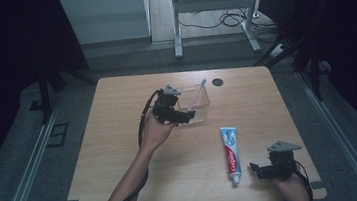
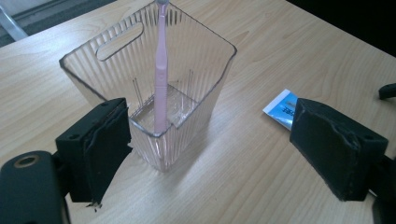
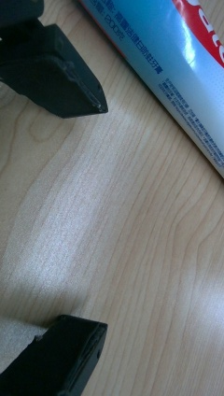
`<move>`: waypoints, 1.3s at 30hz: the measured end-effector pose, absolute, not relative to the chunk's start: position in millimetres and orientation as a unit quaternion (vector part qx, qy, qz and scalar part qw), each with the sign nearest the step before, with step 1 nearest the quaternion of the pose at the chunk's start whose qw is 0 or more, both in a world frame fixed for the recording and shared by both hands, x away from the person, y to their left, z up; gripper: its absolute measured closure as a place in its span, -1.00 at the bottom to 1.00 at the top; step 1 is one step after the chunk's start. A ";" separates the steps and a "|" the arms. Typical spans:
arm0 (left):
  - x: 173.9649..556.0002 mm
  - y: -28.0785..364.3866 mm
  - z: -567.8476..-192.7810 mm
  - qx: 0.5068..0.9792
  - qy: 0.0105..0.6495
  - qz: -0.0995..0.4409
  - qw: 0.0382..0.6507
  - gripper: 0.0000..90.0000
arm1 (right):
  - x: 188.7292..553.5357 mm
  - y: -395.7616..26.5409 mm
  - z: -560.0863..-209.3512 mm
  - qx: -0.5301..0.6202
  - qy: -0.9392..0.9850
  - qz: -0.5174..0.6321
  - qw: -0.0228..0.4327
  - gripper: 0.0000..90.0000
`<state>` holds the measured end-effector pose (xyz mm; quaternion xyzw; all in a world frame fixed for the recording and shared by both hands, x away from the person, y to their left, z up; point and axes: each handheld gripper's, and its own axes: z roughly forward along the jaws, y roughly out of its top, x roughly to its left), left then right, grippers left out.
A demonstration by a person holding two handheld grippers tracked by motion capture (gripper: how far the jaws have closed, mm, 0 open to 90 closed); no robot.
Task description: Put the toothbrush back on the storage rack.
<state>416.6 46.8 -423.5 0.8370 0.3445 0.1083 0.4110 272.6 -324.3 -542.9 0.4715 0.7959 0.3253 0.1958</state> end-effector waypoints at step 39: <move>342.7 112.5 -459.9 0.832 0.345 0.160 0.403 -0.72 | 272.4 -324.2 -542.8 0.472 0.796 0.325 0.195 -1.00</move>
